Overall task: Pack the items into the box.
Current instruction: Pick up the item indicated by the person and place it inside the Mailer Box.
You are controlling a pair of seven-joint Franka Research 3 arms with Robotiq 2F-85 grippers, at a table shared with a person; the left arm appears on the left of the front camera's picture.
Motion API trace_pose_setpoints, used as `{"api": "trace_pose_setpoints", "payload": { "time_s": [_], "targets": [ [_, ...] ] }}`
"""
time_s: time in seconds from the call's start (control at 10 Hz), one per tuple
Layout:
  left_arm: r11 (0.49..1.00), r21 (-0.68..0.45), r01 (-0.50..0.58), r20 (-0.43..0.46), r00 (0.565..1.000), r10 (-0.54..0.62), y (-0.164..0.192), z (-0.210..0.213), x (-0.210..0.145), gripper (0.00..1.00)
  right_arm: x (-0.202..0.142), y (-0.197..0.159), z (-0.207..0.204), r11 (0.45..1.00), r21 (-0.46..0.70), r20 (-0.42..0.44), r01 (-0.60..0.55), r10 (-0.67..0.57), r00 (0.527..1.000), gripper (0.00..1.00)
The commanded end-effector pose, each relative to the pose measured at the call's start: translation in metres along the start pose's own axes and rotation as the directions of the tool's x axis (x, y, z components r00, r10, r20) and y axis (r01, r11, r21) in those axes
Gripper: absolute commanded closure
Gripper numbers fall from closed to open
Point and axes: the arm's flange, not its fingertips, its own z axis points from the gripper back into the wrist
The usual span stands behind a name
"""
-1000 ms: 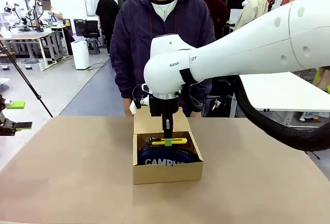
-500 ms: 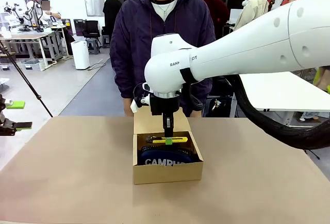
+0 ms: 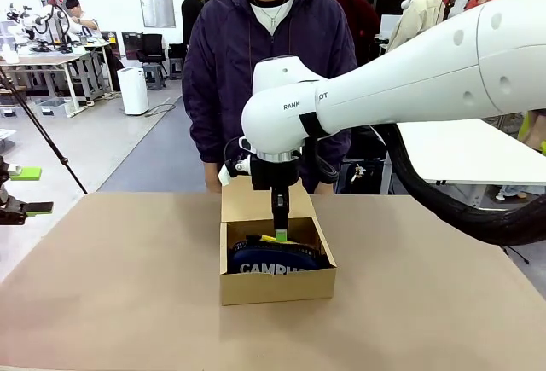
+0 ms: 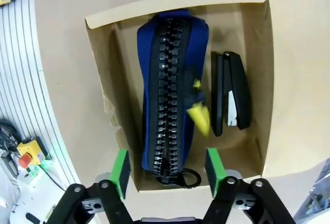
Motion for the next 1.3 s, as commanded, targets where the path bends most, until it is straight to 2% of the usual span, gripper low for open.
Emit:
{"api": "trace_pose_setpoints", "payload": {
  "time_s": [0.0,0.5,0.6,0.7,0.8,0.9,1.0,1.1,1.2],
  "targets": [
    [1.0,-0.002,-0.009,-0.006,1.0,0.009,-0.004,0.002,-0.001,0.0,0.0,0.0,0.001,1.0,0.002,0.003,0.028,-0.028,1.0,0.0],
    [1.0,-0.002,-0.009,-0.006,1.0,0.009,-0.004,0.002,-0.001,0.0,-0.004,0.001,0.004,0.999,0.035,0.021,0.03,-0.031,0.999,0.0],
    [1.0,-0.002,-0.009,-0.006,1.0,0.009,-0.004,0.002,-0.001,0.0,-0.015,0.006,0.016,0.995,0.086,0.026,0.051,-0.054,0.998,0.0],
    [1.0,-0.002,-0.009,-0.006,1.0,0.009,-0.004,0.002,-0.001,0.0,-0.026,0.007,0.026,0.987,0.128,0.038,0.1,-0.106,0.994,0.0],
    [1.0,-0.002,-0.009,-0.006,1.0,0.009,-0.004,0.002,-0.001,0.0,-0.059,0.015,0.047,0.953,0.23,0.122,0.199,-0.232,0.965,0.0],
    [1.0,-0.002,-0.009,-0.006,1.0,0.009,-0.004,0.002,-0.001,0.0,-0.101,0.021,0.068,0.87,0.325,0.217,0.371,-0.45,0.866,0.0],
    [1.0,-0.002,-0.009,-0.006,1.0,0.009,-0.004,0.002,-0.001,0.0,-0.153,0.029,0.083,0.721,0.489,0.282,0.492,-0.664,0.693,0.0],
    [1.0,-0.002,-0.009,-0.006,1.0,0.009,-0.004,0.002,-0.001,0.0,-0.197,0.041,0.087,0.645,0.587,0.351,0.49,-0.748,0.564,0.0],
    [1.0,-0.002,-0.009,-0.006,1.0,0.009,-0.004,0.002,-0.001,0.0,-0.241,0.054,0.083,0.608,0.647,0.447,0.46,-0.791,0.417,0.0]
  ]
}}
